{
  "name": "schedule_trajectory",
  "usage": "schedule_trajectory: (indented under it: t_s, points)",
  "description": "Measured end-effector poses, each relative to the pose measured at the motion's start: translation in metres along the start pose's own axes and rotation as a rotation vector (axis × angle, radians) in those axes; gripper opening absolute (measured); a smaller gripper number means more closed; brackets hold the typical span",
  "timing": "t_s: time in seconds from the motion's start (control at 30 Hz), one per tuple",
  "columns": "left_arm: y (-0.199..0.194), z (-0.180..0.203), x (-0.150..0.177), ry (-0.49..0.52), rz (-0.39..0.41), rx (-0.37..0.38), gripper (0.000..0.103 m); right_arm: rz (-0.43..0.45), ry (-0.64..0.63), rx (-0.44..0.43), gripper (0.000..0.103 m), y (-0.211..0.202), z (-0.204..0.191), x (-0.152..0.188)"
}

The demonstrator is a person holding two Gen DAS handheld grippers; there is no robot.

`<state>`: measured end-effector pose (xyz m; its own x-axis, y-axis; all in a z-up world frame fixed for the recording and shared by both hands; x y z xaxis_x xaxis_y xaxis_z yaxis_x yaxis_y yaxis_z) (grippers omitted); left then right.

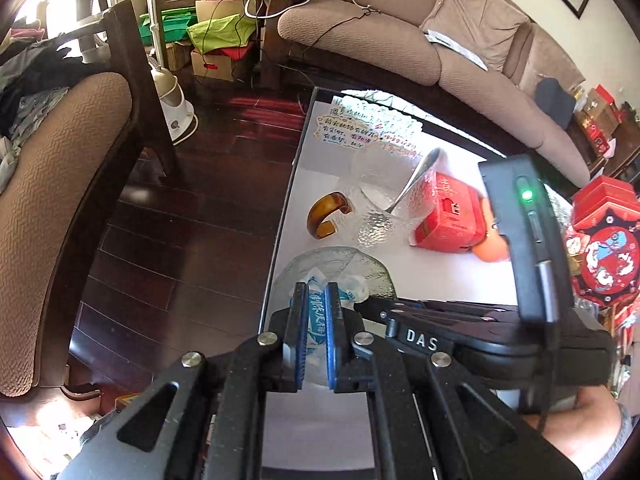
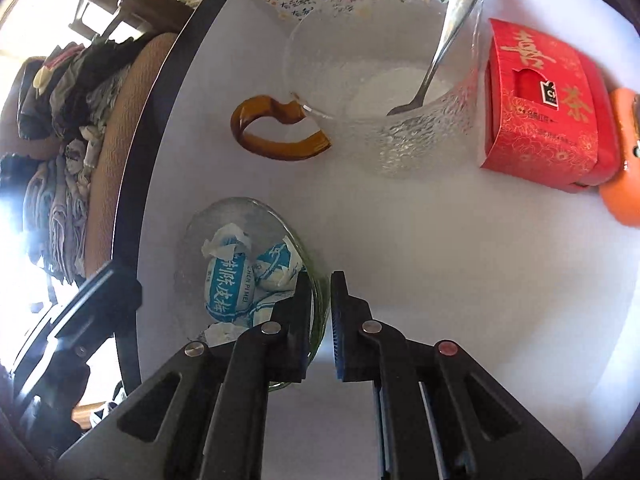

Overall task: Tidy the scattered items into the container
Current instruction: 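Carry the candy dish into the box and open the right gripper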

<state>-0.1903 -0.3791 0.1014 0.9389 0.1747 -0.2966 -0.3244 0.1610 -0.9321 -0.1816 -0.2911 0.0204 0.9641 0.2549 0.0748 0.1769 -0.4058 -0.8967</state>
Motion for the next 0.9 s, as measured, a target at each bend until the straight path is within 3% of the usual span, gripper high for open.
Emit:
schedule_trajectory:
  t_s: [0.23,0.5,0.57,0.63,0.9]
  points:
    - [-0.016,-0.005,0.006,0.005,0.013,0.039,0.006,-0.113,-0.098,-0.028,0.01,0.006,-0.005,0.023]
    - [-0.013,-0.004,0.01,0.015,-0.003,0.034,0.006,-0.119,-0.106,-0.037,0.011,0.001,0.006,0.029]
    - [-0.011,-0.001,0.011,0.025,-0.011,0.036,0.006,-0.126,-0.076,-0.079,0.017,-0.002,0.013,0.028]
    - [-0.009,0.004,0.012,0.042,-0.019,0.032,0.006,-0.084,-0.076,-0.084,0.024,-0.015,0.018,0.031]
    - [-0.003,0.015,0.013,0.059,-0.031,0.011,0.009,0.119,-0.157,0.017,0.024,-0.109,0.048,0.06]
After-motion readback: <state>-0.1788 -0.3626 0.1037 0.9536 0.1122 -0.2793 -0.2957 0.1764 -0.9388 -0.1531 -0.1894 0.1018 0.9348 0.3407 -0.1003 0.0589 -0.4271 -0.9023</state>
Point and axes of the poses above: each gripper's, at about its wrist camera, not at the fingertips, and y roughly the way its jaws point, z to its right, x to its underside, the point moved 2 cm from there along y, roughly the way its jaws point, and after that the axes turned 9 degrees about -z, right-handed, at the moved point
